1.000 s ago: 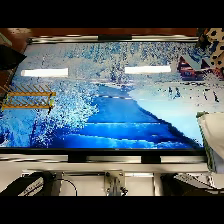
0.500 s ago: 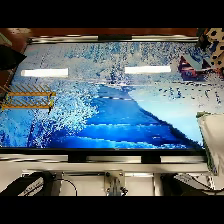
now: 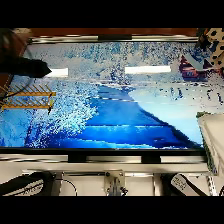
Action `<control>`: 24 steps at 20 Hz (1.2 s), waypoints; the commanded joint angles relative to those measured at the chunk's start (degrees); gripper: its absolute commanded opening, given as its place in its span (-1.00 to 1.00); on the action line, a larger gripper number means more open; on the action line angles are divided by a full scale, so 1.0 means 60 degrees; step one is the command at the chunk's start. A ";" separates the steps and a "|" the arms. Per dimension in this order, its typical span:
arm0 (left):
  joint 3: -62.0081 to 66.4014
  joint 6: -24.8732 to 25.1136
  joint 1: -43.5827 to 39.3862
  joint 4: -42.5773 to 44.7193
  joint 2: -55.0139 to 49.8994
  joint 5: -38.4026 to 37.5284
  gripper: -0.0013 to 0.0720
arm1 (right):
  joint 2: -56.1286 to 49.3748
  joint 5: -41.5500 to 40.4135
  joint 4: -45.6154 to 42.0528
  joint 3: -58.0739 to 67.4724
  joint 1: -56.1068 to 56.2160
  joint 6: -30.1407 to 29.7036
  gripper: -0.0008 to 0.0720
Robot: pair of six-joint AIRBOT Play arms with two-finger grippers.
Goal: Fold the shirts.
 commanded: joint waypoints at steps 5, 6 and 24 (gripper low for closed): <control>0.0324 -0.0710 -0.1770 0.1858 -0.2320 -0.1985 0.70 | -0.1282 0.2025 0.0426 0.0262 0.4433 0.0750 0.73; 0.0324 -0.0911 -0.1803 0.1854 -0.2444 -0.1953 0.70 | -0.1337 0.2186 0.0419 0.0262 0.4623 0.0750 0.73; 0.0302 -0.1086 -0.1800 0.1847 -0.2656 -0.2127 0.70 | -0.1333 0.2244 0.0521 0.0262 0.5060 0.0750 0.73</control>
